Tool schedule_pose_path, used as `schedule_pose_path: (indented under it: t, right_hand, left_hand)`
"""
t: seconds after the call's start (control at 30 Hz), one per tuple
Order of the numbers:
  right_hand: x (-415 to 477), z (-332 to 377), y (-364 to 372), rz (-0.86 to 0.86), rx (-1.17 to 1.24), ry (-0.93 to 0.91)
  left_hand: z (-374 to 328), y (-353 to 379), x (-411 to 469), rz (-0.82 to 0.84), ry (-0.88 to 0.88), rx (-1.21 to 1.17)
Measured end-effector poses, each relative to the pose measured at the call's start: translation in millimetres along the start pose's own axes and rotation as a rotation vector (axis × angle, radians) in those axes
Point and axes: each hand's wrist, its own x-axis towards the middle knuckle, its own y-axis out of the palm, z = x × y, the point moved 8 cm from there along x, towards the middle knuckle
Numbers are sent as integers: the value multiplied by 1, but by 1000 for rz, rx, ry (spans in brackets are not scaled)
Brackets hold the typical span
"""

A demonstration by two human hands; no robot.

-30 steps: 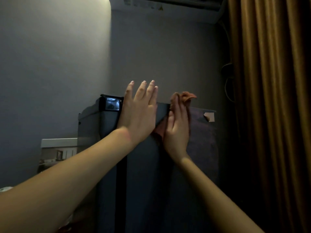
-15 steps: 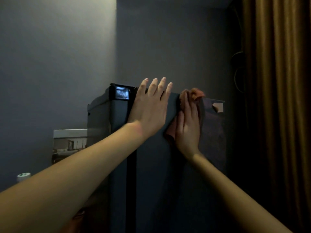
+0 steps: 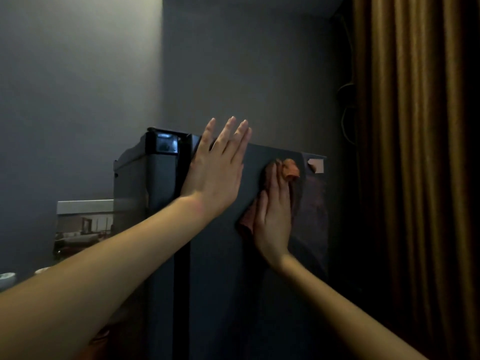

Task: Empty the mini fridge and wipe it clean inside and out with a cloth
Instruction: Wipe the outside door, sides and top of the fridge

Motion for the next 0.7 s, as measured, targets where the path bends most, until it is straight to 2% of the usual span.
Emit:
schedule_pose_path:
  t: [0.1, 0.23, 0.4, 0.53, 0.63, 0.7]
  right_hand:
    - [45, -5, -1, -3, -19, -66]
    - [87, -68, -10, -64, 56, 160]
    - [50, -99, -23, -111, 12, 289]
    - [17, -72, -20, -88, -36, 156]
    - [34, -59, -18, -8, -50, 38]
    - [58, -66, -18, 22, -45, 34]
  left_hand:
    - [-7, 0, -2, -17, 36, 20]
    - [-10, 0, -4, -45, 62, 13]
    - [-12, 0, -4, -59, 55, 25]
    - [-14, 0, -4, -92, 40, 19]
    - [-16, 0, -5, -99, 29, 11]
    - [-18, 1, -5, -98, 39, 0]
